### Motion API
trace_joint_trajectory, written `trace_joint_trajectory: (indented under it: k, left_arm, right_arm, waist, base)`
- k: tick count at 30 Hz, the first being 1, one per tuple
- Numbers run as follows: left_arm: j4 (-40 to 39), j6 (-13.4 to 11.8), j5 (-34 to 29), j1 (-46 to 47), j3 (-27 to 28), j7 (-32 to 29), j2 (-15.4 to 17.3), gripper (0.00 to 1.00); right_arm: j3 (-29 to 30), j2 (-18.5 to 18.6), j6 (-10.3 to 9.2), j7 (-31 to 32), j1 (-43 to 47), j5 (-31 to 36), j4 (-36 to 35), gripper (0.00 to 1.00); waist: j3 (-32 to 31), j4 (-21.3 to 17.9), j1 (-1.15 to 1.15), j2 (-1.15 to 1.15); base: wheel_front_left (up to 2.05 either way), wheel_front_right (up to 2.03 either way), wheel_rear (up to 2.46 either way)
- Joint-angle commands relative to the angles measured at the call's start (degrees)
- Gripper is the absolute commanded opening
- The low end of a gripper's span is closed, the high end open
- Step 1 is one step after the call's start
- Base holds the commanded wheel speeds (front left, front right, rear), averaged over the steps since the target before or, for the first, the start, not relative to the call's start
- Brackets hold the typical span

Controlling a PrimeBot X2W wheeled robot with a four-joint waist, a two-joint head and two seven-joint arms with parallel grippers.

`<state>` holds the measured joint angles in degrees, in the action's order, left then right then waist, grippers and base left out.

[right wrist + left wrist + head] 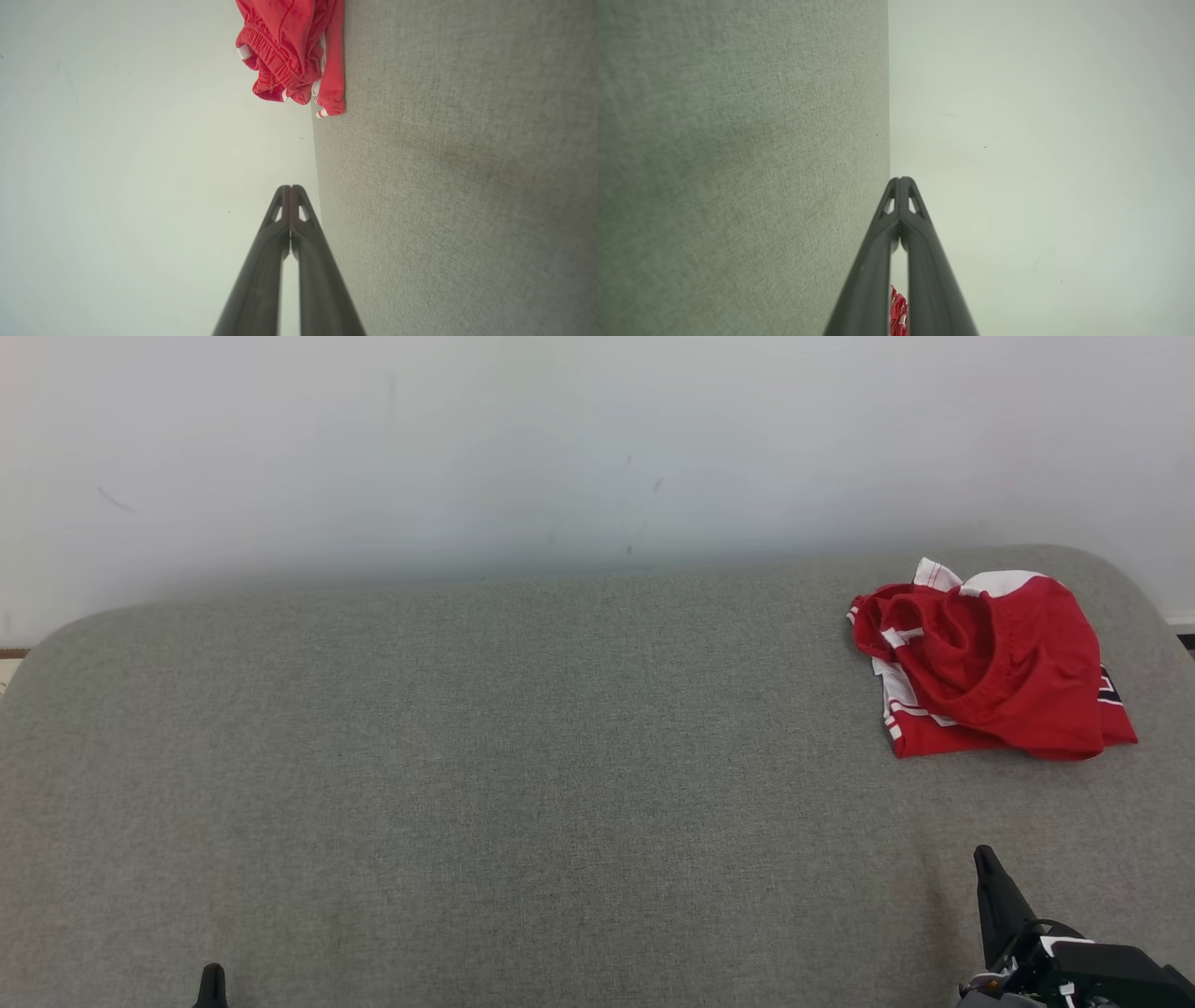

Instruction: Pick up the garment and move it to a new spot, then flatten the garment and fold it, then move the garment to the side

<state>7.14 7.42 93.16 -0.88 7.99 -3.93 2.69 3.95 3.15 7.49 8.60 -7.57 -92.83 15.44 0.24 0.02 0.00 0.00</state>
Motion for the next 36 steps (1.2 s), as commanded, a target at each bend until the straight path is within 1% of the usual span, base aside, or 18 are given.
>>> trace_joint_trajectory:
  k: [1, 36]
  left_arm:
    - [0.2, 0.2, 0.1, 0.2, 0.1, -0.1, 0.4, 0.0]
    - [0.2, 0.1, 0.1, 0.2, 0.1, -0.1, 0.4, 0.0]
  right_arm:
    - [0.1, -0.2, 0.01, 0.2, -0.1, 0.2, 0.0, 0.0]
    - [0.2, -0.3, 0.01, 0.3, -0.1, 0.4, 0.0, 0.0]
  waist:
    - [0.0, 0.0, 0.0, 0.0]
    - [0.0, 0.0, 0.0, 0.0]
  base:
    - [0.0, 0.0, 0.0]
    - [0.0, 0.0, 0.0]
